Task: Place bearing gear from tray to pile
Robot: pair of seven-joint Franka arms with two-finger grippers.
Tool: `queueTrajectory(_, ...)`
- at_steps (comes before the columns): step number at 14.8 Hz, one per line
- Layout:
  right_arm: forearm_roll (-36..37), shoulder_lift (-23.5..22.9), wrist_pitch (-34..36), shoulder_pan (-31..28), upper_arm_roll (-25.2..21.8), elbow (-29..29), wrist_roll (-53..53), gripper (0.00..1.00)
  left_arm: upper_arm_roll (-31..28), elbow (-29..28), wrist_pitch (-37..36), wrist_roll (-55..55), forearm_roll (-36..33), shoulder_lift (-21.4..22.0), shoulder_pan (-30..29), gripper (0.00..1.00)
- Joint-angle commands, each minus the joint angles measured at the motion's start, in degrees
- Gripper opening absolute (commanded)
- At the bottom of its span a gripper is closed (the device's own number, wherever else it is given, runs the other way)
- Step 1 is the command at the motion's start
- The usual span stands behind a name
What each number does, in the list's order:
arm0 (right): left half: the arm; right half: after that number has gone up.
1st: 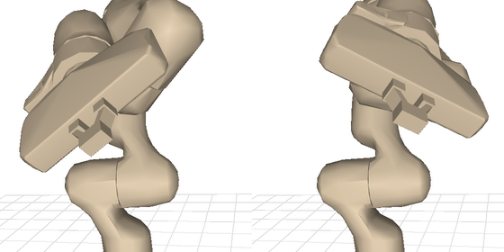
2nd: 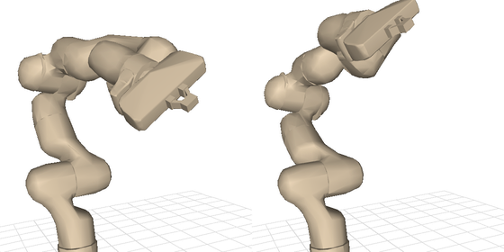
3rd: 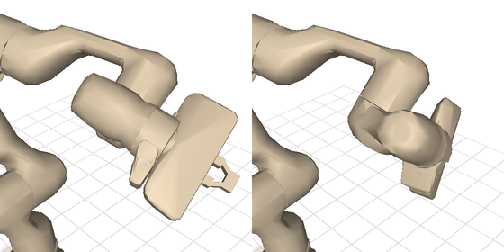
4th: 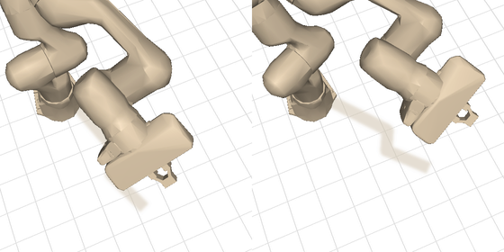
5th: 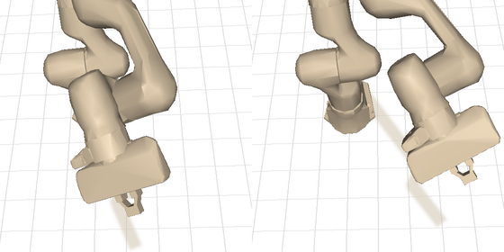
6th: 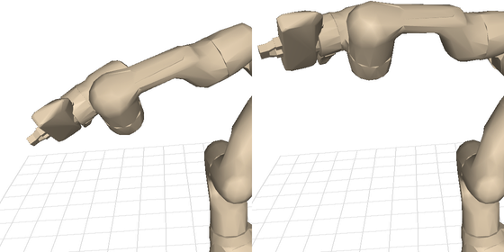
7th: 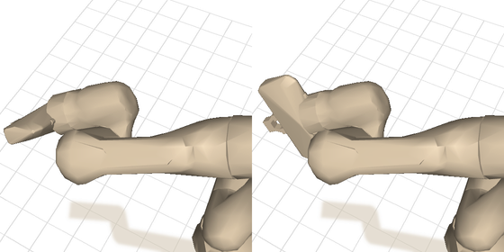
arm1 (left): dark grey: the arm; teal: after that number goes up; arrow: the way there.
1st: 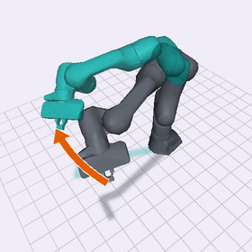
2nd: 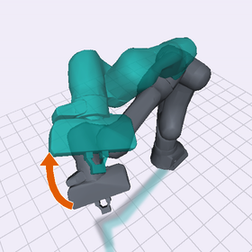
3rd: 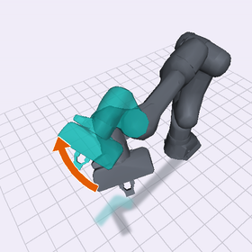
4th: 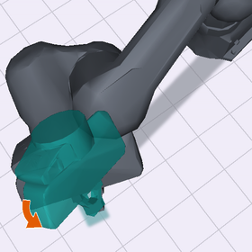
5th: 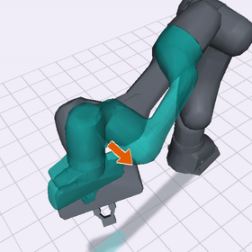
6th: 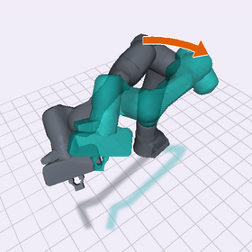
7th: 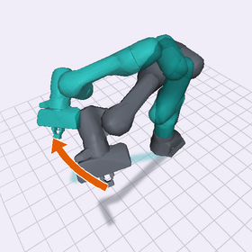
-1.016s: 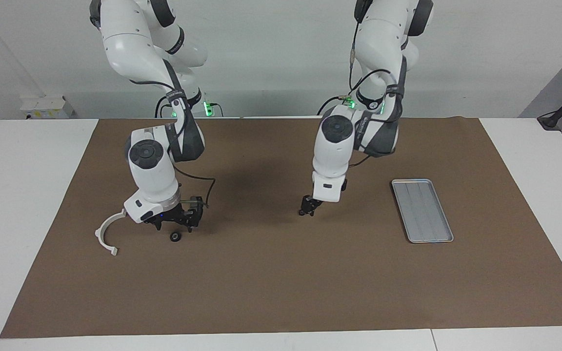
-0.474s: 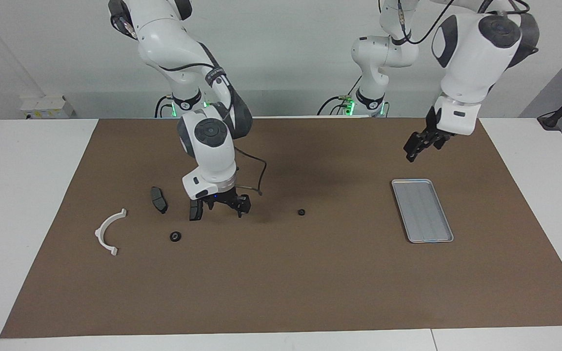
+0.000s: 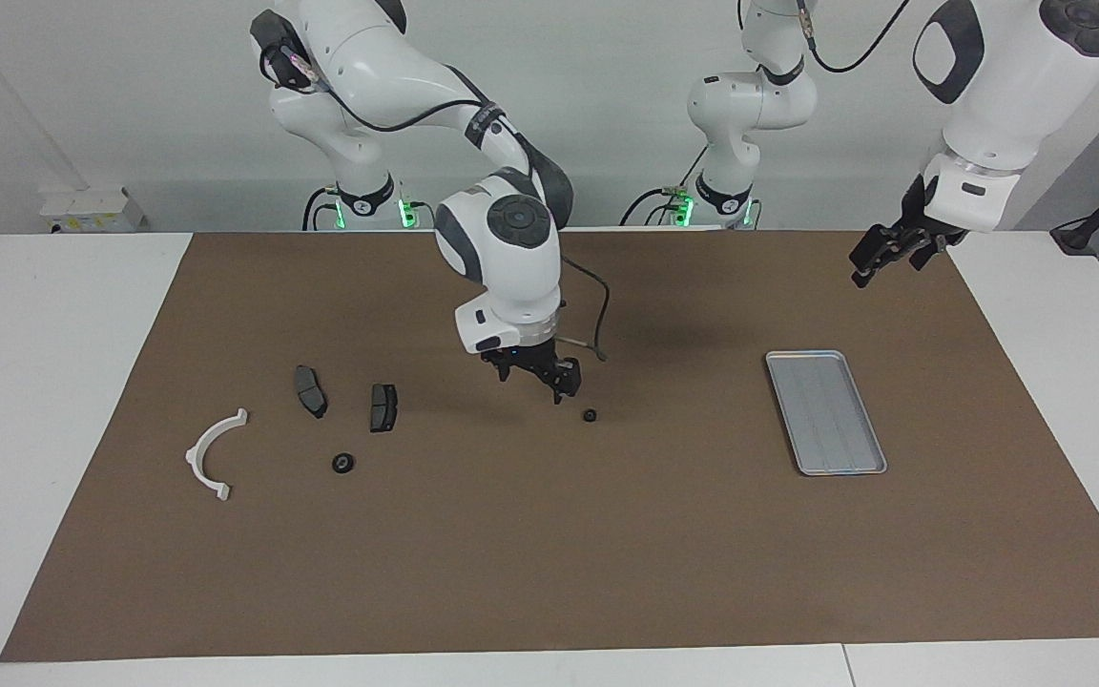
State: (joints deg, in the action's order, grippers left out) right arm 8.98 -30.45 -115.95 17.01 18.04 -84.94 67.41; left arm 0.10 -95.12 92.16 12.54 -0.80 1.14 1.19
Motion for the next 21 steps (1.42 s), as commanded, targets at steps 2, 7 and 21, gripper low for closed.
queueTrajectory(2,1.47,-7.51,0.81,2.58,-0.46,7.41,3.61,1.00,1.30,-2.53,-0.92,-3.75,0.62,2.02,-1.55,1.00)
queueTrajectory(7,6.93,-10.86,-0.50,4.87,0.07,9.53,1.51,1.00,1.21,-2.44,-1.98,-3.31,0.63,2.02,-0.76,1.00)
queueTrajectory(21,8.68,-12.00,-7.62,7.52,-0.11,4.18,-4.74,1.00,1.13,-2.27,-1.45,-3.22,0.62,2.02,-0.67,1.00)
